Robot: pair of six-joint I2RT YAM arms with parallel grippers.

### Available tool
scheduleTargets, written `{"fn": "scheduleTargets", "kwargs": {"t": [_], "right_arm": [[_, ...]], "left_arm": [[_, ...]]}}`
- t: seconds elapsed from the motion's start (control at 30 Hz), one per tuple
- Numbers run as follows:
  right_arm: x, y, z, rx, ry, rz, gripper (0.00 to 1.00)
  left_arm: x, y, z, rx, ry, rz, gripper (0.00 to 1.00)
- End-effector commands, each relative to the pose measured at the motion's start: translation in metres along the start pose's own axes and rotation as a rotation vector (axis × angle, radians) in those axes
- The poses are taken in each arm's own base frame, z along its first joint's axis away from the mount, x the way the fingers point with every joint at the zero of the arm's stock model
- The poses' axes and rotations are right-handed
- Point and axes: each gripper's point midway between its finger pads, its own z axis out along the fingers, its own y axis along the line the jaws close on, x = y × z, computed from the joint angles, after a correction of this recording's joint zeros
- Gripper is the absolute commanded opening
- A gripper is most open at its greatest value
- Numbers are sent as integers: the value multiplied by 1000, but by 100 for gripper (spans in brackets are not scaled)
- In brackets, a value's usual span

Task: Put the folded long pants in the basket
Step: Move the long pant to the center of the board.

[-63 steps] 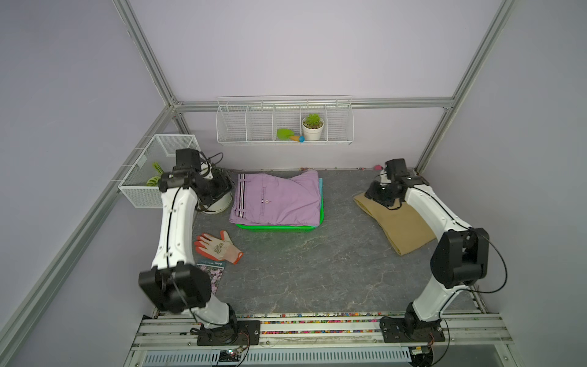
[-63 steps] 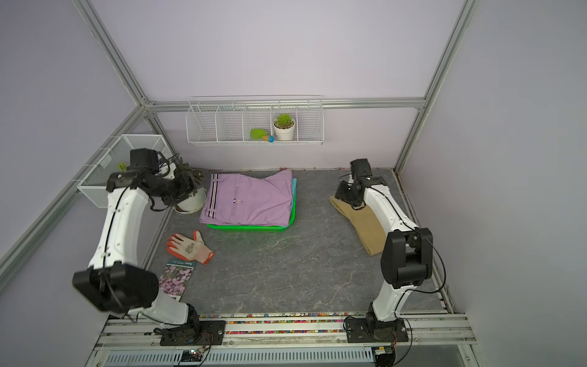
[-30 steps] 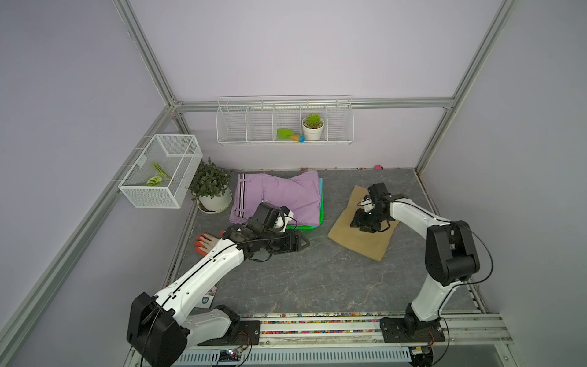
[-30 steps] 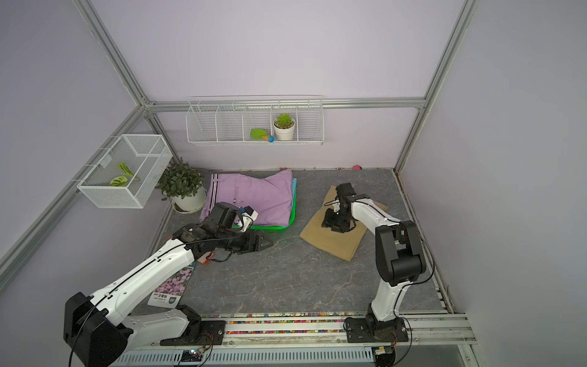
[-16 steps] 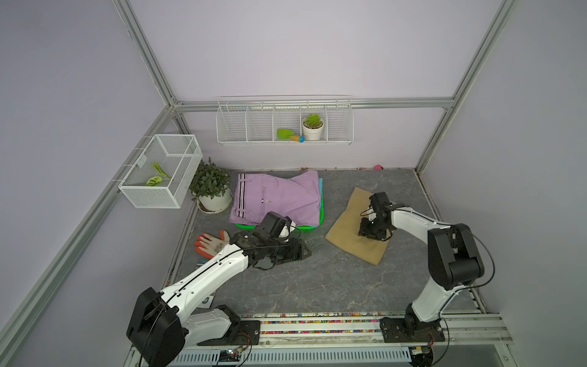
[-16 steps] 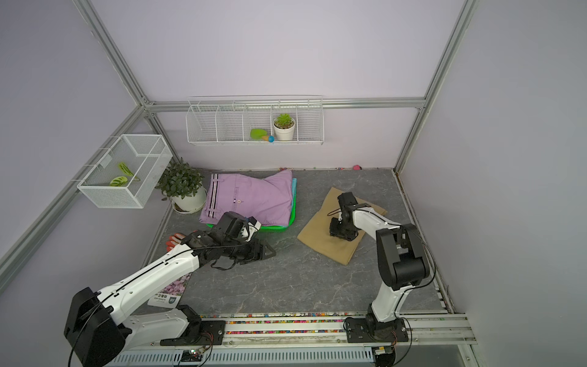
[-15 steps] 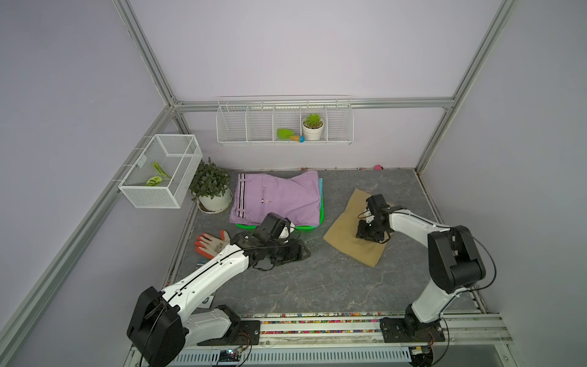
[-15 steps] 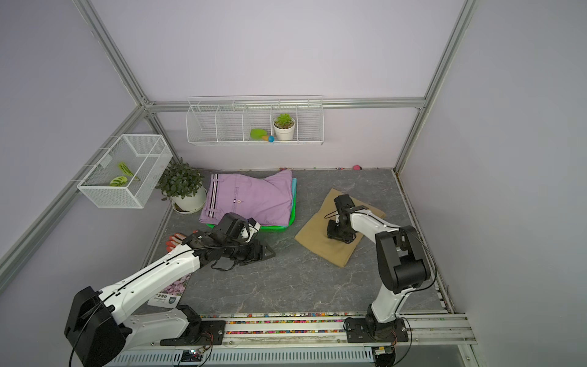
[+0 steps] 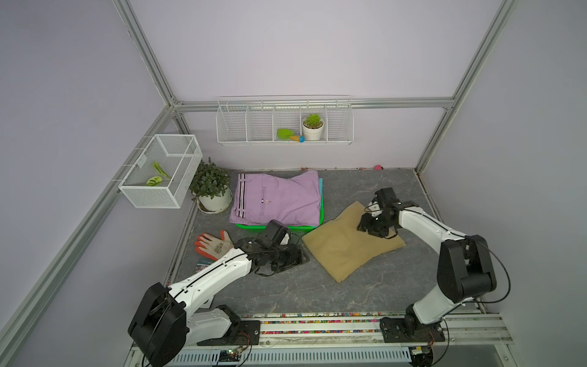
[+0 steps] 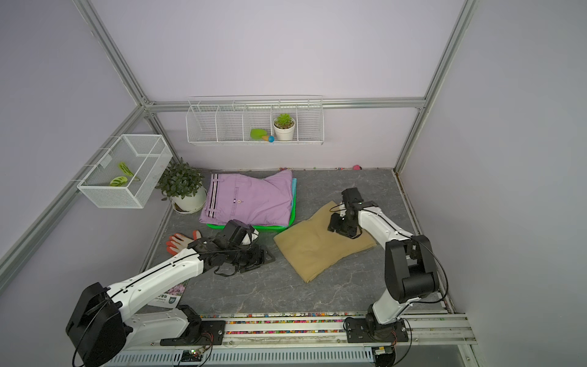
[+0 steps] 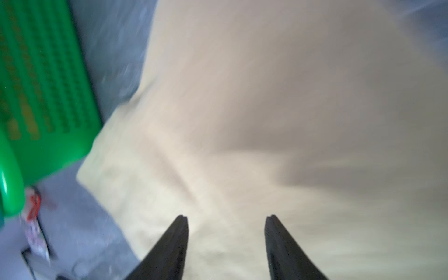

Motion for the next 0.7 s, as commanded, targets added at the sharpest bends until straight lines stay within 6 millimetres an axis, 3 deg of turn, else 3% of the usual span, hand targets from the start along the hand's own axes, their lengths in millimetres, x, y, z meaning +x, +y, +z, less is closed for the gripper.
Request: {"fn": "scheduleTargets", "kwargs": {"t": [0.0, 0.13, 0.33, 0.47, 0.67], "right_arm": [[-17, -47, -3, 69, 20, 65, 60], [-44, -76, 12, 81, 32, 149, 61], [-67, -82, 36, 64, 88, 125, 65], [-56, -85, 48, 47, 135, 166, 65], [-2, -67, 48, 24, 234, 181, 58]], "left_arm": [[-7, -3, 12, 17, -11, -7, 75], [-7, -1, 20, 4, 0, -7, 75], [-2, 7, 33, 0, 33, -35, 75], [-3, 11, 41, -9, 29, -36, 75], [-5, 23, 55, -36, 30, -72, 75]]}}
